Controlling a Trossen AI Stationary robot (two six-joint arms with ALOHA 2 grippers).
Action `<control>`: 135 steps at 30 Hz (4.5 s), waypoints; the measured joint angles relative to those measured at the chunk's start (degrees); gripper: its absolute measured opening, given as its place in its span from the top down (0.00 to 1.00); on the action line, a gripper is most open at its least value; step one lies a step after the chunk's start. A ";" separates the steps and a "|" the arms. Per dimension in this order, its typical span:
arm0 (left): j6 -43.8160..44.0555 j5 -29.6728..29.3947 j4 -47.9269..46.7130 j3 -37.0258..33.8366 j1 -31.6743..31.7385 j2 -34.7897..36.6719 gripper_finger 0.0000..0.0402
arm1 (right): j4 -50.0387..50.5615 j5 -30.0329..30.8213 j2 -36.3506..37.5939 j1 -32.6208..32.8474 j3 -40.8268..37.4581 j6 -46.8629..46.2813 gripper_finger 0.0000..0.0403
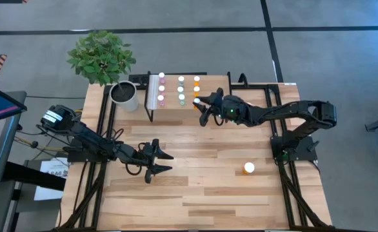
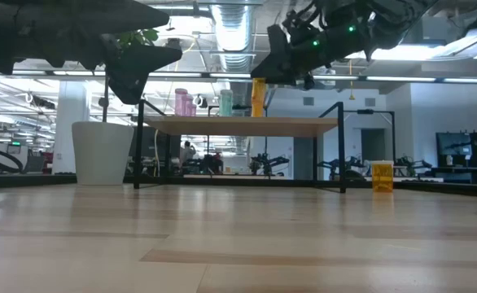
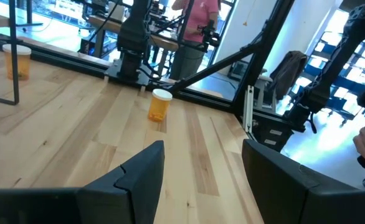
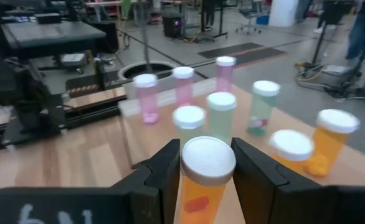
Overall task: Pick and place medicine bottles onto shelf by color
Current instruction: Put the small orange pill bottle aligned with the other small orange pill bottles on the shelf, then put the top big orange pill bottle on the shelf
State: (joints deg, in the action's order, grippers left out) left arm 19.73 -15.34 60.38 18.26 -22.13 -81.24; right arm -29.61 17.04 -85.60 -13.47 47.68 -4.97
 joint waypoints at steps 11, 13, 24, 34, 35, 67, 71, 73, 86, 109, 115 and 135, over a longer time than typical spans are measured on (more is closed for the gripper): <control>0.21 0.11 0.19 0.00 0.00 0.01 0.49 | -2.84 0.76 -3.57 0.52 -0.17 -0.99 0.63; 0.40 0.54 0.19 0.00 0.00 -0.01 0.49 | -5.07 0.93 -5.07 0.79 0.09 -0.70 0.63; 0.48 1.47 -0.08 0.00 0.00 0.00 0.49 | -6.93 1.16 -6.34 -0.62 0.02 1.66 0.63; 0.50 1.37 -0.42 0.00 0.00 -0.01 0.49 | -4.32 1.15 -5.72 -2.13 0.07 2.51 0.63; 0.52 1.35 -0.42 0.00 0.00 -0.01 0.49 | -3.96 1.14 -5.67 -2.27 0.07 2.61 0.63; 0.59 1.47 -0.51 0.00 0.00 -0.01 0.49 | -1.38 1.02 -5.22 -2.34 -0.07 2.94 0.38; 0.67 1.61 -0.75 0.00 -0.01 0.00 0.49 | 1.54 0.99 -2.84 -2.17 -0.01 2.05 0.38; 0.68 1.61 -0.92 0.00 -0.02 0.01 0.49 | 2.84 0.98 -1.00 -2.09 -0.07 1.94 0.38; 0.98 1.59 -1.03 0.00 -0.02 0.01 0.49 | 25.03 0.95 16.13 2.52 0.00 -1.65 0.38; 2.05 1.17 -0.79 0.00 0.00 -0.01 0.49 | 75.49 20.23 28.94 24.42 0.00 -30.36 0.38; 2.03 1.17 -0.48 0.00 0.00 0.01 0.49 | 76.05 20.25 26.07 24.21 0.00 -30.43 0.38; 1.99 1.21 -0.46 0.00 -0.02 -0.01 0.49 | 61.03 20.31 12.45 23.74 0.00 -20.33 0.38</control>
State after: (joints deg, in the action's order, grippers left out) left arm 21.71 -14.13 59.92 18.26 -22.15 -81.25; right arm 31.42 37.35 -73.16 10.27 47.68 -25.30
